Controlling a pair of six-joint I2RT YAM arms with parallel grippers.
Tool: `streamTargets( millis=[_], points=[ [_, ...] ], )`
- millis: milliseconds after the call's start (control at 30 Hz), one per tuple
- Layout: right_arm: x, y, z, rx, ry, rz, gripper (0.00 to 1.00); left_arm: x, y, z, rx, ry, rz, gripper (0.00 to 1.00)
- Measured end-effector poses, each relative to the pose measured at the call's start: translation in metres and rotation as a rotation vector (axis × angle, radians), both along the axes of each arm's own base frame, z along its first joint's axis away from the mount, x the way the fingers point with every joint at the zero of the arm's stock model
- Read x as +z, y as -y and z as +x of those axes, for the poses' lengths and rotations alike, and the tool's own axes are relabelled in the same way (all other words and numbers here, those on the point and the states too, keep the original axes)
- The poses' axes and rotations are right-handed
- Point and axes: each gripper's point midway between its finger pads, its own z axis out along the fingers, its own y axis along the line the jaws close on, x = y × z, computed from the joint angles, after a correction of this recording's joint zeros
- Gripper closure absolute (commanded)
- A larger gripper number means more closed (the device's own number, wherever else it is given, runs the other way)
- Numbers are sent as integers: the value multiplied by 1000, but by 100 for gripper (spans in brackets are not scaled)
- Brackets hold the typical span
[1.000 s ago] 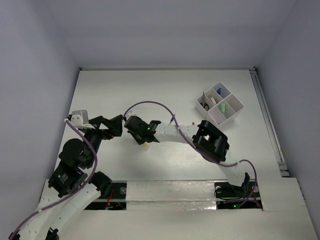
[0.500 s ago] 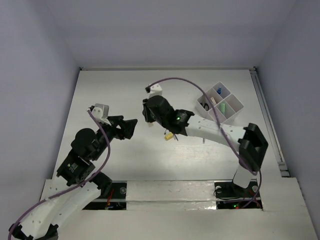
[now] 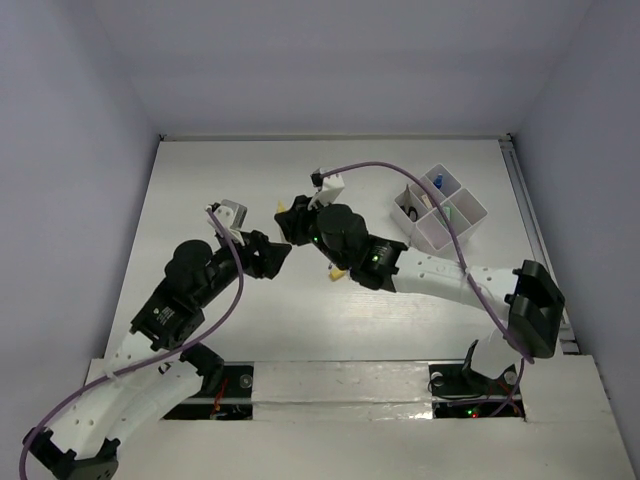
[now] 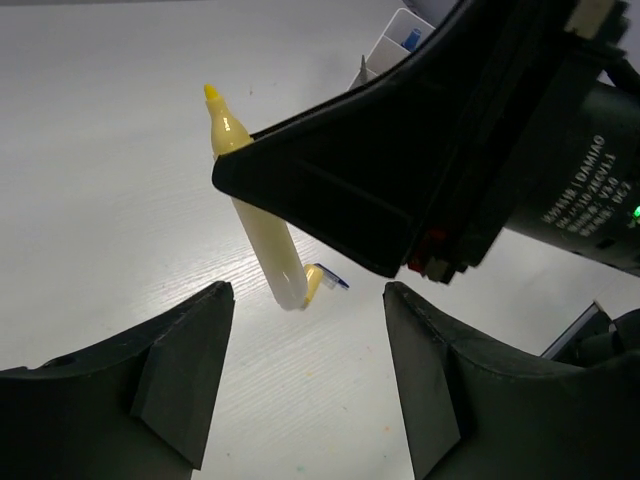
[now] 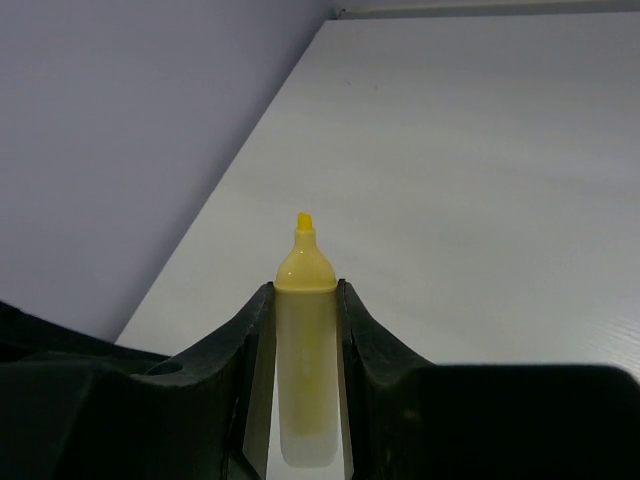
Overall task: Sort the stationery into containers
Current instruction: Pick up the pen cap from the center of the board.
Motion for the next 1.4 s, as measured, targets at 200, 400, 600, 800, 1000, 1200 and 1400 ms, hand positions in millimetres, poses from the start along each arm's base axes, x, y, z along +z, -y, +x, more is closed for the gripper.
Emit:
streamTargets(
  millis=[200,400,600,800,1000,1200,1400],
  points=[
    [14,-4,-13,29,26,75,100,-5,-1,5,10,-13,12,50],
    [34,2,-21,41,57,141,100,-8,-3,9,22,-22,19,53],
    [42,1,-25,50,68,162,100,-4,-1,9,1,-13,7,60],
    [44,-4,-31,75,71,174,100,-2,3,6,-32,-2,2,71],
    [44,-7,-32,83,70,179,100,-1,4,5,-46,1,3,72],
    [43,-12,-39,114,65,182,100,-1,3,7,-36,2,3,66],
    [39,-19,-44,134,59,182,100,-2,3,7,-37,-1,2,83]
  ],
)
